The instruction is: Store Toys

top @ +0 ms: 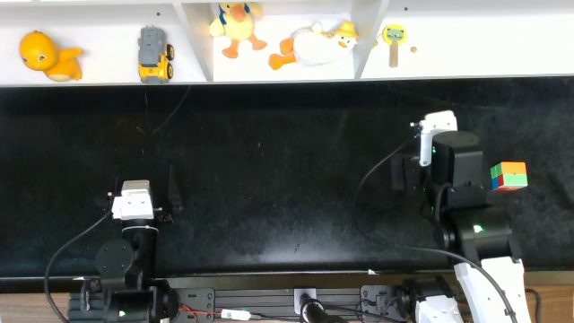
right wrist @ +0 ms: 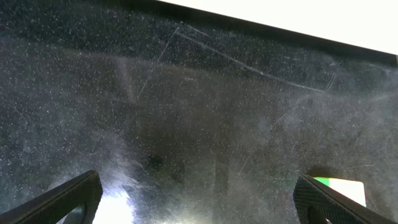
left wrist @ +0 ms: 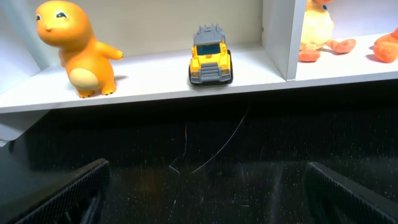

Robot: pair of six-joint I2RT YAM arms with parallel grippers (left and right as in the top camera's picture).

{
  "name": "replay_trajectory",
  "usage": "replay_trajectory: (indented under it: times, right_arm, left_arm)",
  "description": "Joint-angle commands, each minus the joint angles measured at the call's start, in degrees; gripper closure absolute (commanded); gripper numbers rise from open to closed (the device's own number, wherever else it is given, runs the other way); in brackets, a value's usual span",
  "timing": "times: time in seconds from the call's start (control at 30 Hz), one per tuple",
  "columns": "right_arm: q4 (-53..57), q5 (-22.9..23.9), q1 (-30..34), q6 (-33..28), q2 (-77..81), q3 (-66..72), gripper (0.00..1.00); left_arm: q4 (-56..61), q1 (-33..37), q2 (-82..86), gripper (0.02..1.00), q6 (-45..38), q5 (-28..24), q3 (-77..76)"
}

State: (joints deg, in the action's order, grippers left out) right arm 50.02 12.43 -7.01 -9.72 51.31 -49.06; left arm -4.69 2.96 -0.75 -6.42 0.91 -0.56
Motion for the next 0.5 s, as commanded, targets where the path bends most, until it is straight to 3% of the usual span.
replay_trajectory:
  times: [0.03, 0.2, 0.3, 0.5]
  right_arm:
    - [-0.1, 0.0, -0.1, 0.1, -0.2, 0.3, 0.007]
    - [-1.2, -3.7, 0.3, 0.5, 0.1, 2.2, 0.007]
    - [-2.3, -2.9, 2.2, 0.2, 0.1, 4.6, 0.005]
    - [-9.0, -2.4, 14.6, -1.9, 0.4, 12.2, 0.007]
  left_arm:
    - [-0.1, -0.4, 0.6, 0.02, -0.9, 0.1, 0.1]
    - [-0.1, -0.4, 0.6, 0.02, -0.9, 0.1, 0.1]
    - [-0.1, -0.4, 0.6, 0.02, -0.9, 0.1, 0.1]
    - [-0.1, -0.4, 0.6, 0.02, -0.9, 0.1, 0.1]
